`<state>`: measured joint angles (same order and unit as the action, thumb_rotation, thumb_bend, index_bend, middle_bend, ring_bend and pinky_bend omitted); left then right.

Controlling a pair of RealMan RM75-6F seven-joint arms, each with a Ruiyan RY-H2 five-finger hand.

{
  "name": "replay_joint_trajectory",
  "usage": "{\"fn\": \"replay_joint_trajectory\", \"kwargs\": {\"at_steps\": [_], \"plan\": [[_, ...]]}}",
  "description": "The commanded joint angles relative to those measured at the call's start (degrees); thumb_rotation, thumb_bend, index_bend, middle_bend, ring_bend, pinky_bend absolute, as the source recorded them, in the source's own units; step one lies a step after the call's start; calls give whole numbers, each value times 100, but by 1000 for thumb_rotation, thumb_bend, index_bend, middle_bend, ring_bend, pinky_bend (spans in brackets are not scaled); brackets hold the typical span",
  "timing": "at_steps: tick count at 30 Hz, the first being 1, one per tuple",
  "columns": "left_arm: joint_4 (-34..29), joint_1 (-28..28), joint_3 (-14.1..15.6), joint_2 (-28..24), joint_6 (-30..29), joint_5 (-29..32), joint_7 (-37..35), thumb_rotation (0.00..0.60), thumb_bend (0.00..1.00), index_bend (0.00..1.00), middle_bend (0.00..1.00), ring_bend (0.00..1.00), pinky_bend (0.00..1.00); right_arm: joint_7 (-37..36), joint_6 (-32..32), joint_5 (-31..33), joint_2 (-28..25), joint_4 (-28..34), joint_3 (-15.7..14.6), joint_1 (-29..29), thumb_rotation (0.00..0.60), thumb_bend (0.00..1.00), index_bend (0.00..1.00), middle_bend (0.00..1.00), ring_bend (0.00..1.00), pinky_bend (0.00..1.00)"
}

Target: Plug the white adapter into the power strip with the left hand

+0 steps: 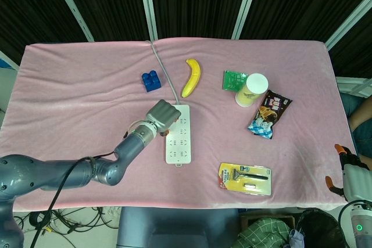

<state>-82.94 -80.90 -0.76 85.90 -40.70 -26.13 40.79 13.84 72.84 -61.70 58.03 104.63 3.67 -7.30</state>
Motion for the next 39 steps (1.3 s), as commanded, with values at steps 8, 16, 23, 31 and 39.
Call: {"fn": "replay_joint_trajectory", "kwargs": {"at_steps": [8,16,23,31,39], "plan": [[125,-54,62,104,66,45,-21,600,372,566,580,404,462,-4,-1,-13,0,5,-7,0,600,285,83,92,162,272],[216,-170,52,208,76,118,27,600,371,566,580,404,462,-10,-7,-12,0,4,-7,-2,600,285,82,92,163,272],[294,-288,67,332,55,202,125,600,372,567,582,404,462,-17,-23,-25,-1,4,-16,-5,600,284,82,92,162,272],[411,-452,112,483,31,414,316,600,377,571,585,404,463,-23,-37,-31,-7,12,-22,-9,600,285,83,92,162,272],[635,-500,176,681,66,487,391,600,382,580,594,414,472,-35,-40,-30,-9,12,-22,-9,600,285,82,92,162,272]]}}
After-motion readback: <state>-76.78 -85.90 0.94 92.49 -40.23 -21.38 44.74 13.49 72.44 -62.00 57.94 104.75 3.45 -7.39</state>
